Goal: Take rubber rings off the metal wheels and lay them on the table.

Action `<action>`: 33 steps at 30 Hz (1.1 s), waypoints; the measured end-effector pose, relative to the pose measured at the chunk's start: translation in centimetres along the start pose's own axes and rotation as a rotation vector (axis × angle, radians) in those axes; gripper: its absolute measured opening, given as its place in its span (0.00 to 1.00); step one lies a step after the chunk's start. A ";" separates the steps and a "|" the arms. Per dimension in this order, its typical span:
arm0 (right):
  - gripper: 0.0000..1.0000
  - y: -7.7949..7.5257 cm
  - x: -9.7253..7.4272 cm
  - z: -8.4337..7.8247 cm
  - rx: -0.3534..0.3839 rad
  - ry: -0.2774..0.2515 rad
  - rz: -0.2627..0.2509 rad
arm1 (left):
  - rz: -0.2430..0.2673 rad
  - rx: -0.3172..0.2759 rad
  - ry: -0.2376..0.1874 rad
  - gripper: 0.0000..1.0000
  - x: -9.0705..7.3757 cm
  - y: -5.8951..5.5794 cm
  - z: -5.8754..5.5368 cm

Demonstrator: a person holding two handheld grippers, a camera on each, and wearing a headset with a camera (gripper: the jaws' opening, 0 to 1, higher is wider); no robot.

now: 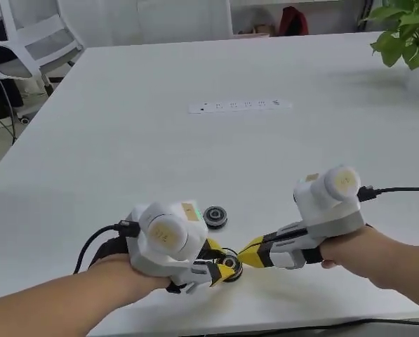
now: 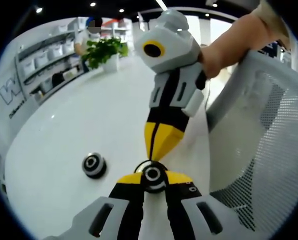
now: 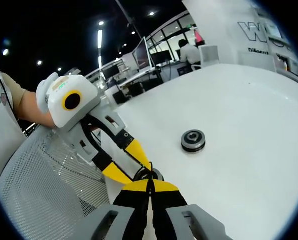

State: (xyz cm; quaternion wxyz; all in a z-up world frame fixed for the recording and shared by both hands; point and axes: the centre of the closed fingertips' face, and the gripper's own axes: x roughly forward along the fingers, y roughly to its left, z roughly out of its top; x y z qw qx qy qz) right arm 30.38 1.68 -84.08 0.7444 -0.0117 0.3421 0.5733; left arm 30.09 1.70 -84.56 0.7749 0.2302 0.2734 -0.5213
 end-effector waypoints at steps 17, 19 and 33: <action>0.00 0.2 -0.8 1.5 0.020 -0.051 0.004 | 0.008 -0.020 -0.076 0.25 -3.0 0.0 1.9; 0.00 0.2 -0.9 1.8 0.020 -0.057 0.004 | 0.013 -0.012 -0.077 0.26 -3.5 0.2 1.8; 0.00 1.4 -0.8 4.2 0.026 -0.106 0.024 | 0.057 -0.039 -0.139 0.37 -7.3 1.7 2.0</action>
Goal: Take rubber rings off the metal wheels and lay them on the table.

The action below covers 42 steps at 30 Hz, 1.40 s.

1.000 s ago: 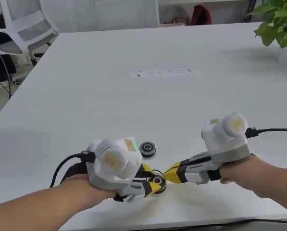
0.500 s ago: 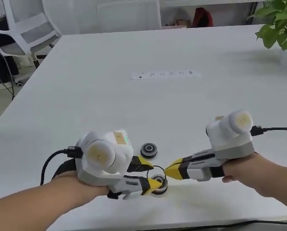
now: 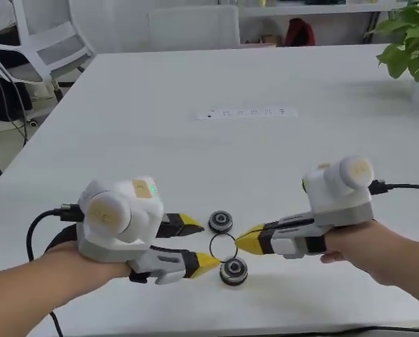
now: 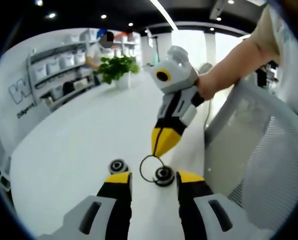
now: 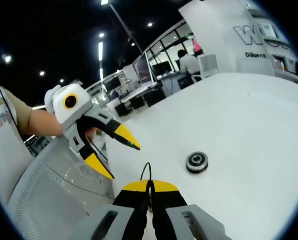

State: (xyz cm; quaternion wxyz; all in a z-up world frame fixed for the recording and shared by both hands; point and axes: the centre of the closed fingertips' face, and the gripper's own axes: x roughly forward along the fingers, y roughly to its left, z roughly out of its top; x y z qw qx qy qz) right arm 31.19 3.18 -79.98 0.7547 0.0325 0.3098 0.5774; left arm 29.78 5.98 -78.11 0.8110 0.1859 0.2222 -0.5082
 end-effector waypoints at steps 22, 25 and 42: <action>0.00 1.5 2.9 1.9 -0.015 0.003 0.042 | 0.081 -0.073 -0.015 0.53 -4.5 2.4 -2.3; 0.00 1.4 3.5 1.8 -0.016 0.011 0.042 | 0.090 -0.086 -0.014 0.54 -4.9 2.5 -2.8; 0.00 1.8 5.8 0.4 -0.026 0.063 0.049 | 0.110 -0.119 0.004 0.59 -6.2 2.6 -4.3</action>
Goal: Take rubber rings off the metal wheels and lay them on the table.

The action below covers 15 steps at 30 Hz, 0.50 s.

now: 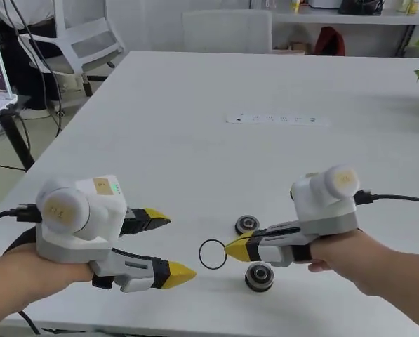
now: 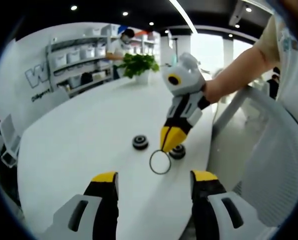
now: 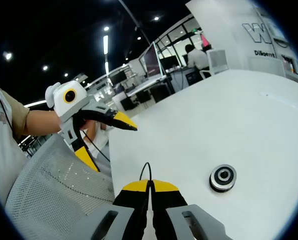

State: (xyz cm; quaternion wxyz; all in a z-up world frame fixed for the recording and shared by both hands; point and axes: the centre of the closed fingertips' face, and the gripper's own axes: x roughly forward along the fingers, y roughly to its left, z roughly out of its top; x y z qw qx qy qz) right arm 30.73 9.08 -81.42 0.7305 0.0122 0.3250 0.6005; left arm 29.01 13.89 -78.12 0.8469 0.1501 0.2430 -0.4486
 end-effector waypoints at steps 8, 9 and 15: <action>0.00 -0.5 0.6 -1.0 -0.005 0.033 -0.020 | 0.005 -0.010 0.006 0.60 -0.2 0.0 -0.4; 0.00 -0.5 0.6 -1.1 -0.006 0.037 -0.024 | 0.006 -0.011 0.006 0.60 -0.2 0.1 -0.5; 0.00 -0.8 0.9 -1.7 -0.008 0.058 -0.040 | 0.006 -0.017 0.011 0.60 -0.2 0.0 -0.8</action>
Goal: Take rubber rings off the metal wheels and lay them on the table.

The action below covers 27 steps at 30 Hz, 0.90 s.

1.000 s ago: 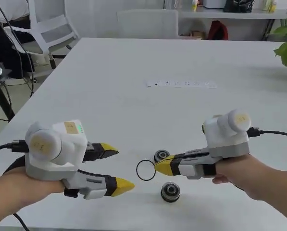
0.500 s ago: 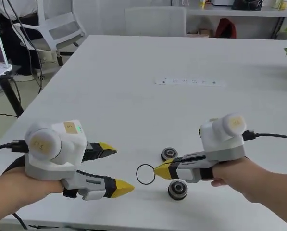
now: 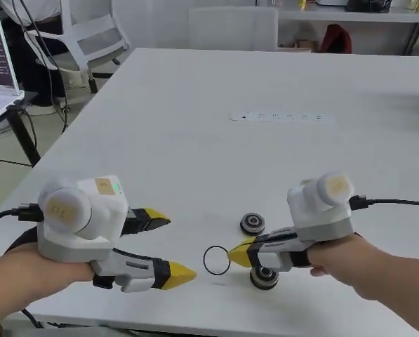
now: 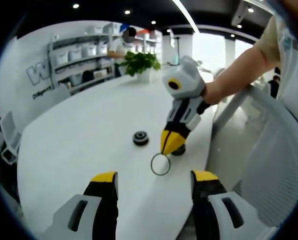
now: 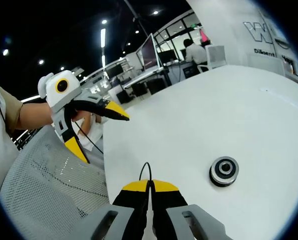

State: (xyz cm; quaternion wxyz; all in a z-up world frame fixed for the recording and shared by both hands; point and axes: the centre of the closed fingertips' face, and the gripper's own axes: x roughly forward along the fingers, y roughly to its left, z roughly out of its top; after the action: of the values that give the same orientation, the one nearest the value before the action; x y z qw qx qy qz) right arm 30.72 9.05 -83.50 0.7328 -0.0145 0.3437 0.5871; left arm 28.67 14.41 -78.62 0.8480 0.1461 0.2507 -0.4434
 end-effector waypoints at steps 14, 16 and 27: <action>0.00 -0.4 0.3 -1.0 -0.025 0.041 -0.029 | -0.005 0.004 0.017 0.60 0.2 -0.2 -0.4; 0.00 -0.6 0.3 -1.0 -0.028 0.041 -0.035 | -0.005 0.005 0.017 0.60 0.2 -0.1 -0.4; 0.03 -0.8 0.1 -1.0 -0.034 0.040 -0.048 | -0.007 0.009 0.023 0.59 0.3 -0.1 -0.4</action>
State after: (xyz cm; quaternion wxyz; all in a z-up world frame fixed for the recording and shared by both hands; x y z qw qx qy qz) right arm 30.98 8.50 -84.63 0.7393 -0.0470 0.3477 0.5748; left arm 28.63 14.33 -79.12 0.8429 0.1541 0.2591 -0.4457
